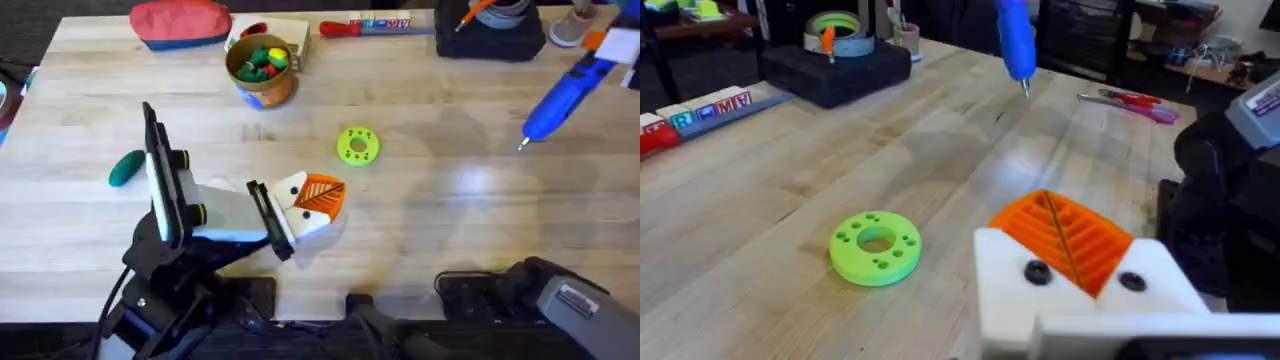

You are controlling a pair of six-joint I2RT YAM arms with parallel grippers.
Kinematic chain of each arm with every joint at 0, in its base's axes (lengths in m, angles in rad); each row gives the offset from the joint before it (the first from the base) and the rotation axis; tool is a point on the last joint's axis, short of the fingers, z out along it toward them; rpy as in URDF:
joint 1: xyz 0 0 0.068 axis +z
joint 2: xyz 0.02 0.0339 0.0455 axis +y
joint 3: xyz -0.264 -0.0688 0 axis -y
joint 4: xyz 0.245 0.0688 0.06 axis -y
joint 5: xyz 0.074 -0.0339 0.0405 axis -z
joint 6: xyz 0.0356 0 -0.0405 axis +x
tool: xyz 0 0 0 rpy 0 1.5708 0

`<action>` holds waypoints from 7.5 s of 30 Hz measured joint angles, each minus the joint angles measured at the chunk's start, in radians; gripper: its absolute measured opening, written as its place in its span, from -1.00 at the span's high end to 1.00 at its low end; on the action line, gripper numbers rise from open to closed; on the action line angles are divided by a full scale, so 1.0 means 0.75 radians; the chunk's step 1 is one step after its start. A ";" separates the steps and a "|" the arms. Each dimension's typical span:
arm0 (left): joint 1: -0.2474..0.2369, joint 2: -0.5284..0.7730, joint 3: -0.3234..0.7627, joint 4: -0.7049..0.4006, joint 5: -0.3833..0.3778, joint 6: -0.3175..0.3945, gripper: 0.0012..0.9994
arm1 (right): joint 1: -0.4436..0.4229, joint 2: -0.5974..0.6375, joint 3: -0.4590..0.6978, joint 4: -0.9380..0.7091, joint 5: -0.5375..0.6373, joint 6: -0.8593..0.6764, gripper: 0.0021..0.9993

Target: Pick up the gripper from the table and insert it into the empty holder that is missing its gripper. Then pick up a screw, insert it into the mounting hole, and use the screwdriver to tighten it. Finally, clean up the table by picking up the vegetable and placing it into the bucket.

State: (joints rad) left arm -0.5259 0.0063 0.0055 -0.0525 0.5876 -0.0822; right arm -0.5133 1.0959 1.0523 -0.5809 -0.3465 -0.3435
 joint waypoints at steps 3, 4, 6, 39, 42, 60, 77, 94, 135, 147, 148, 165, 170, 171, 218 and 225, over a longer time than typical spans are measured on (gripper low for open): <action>0.000 0.000 0.000 0.000 0.000 0.000 0.98 | 0.101 -0.119 0.000 0.001 -0.074 0.024 0.99; 0.000 0.000 0.000 0.000 0.000 0.000 0.98 | 0.145 -0.159 0.000 0.000 -0.090 0.035 0.99; 0.000 0.000 0.000 0.000 0.000 0.000 0.98 | 0.227 -0.224 -0.001 0.006 -0.116 0.064 0.99; 0.000 0.000 0.000 0.000 0.000 0.000 0.98 | 1.687 -0.276 -0.503 1.459 -0.184 0.590 0.99; 0.000 0.000 0.000 0.000 0.000 0.000 0.98 | 1.722 -0.220 -0.503 1.498 -0.186 0.561 0.99; 0.000 0.000 0.000 0.000 0.000 0.000 0.98 | 1.735 -0.149 -0.503 1.579 -0.188 0.426 0.99; 0.000 0.000 0.000 0.000 0.000 0.000 0.98 | 1.774 -0.108 -0.503 1.599 -0.188 0.422 0.99; 0.000 0.000 0.000 0.000 0.000 0.000 0.98 | 1.774 -0.108 -0.503 1.647 -0.188 0.417 0.99; 0.000 0.000 0.000 0.000 0.000 -0.001 0.98 | 1.774 -0.108 -0.503 1.608 -0.188 0.388 0.99; 0.000 0.000 0.000 0.000 0.000 -0.001 0.98 | 1.774 -0.137 -0.503 1.606 -0.189 0.387 0.99; 0.000 0.000 0.000 0.000 0.000 -0.001 0.98 | 1.774 -0.143 -0.503 1.606 -0.188 0.387 0.99; 0.000 0.000 0.000 0.000 0.000 0.000 0.98 | 1.774 -0.136 -0.503 1.604 -0.188 0.387 0.99; 0.000 0.000 0.000 0.000 0.000 -0.001 0.98 | 1.774 -0.134 -0.503 1.605 -0.188 0.387 0.99; 0.000 0.000 0.000 0.000 0.000 0.000 0.98 | 1.774 -0.132 -0.503 1.605 -0.189 0.387 0.99; 0.000 -0.001 0.000 0.000 -0.001 -0.001 0.98 | 1.240 -0.116 -0.519 1.233 0.124 -0.212 0.99; 0.000 -0.001 0.000 0.000 -0.001 -0.001 0.98 | 1.103 0.064 -0.519 1.115 0.586 -0.833 0.99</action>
State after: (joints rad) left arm -0.5259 0.0055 0.0055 -0.0527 0.5869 -0.0830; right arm 0.3144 1.1440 0.6628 0.2556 0.0931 -0.9680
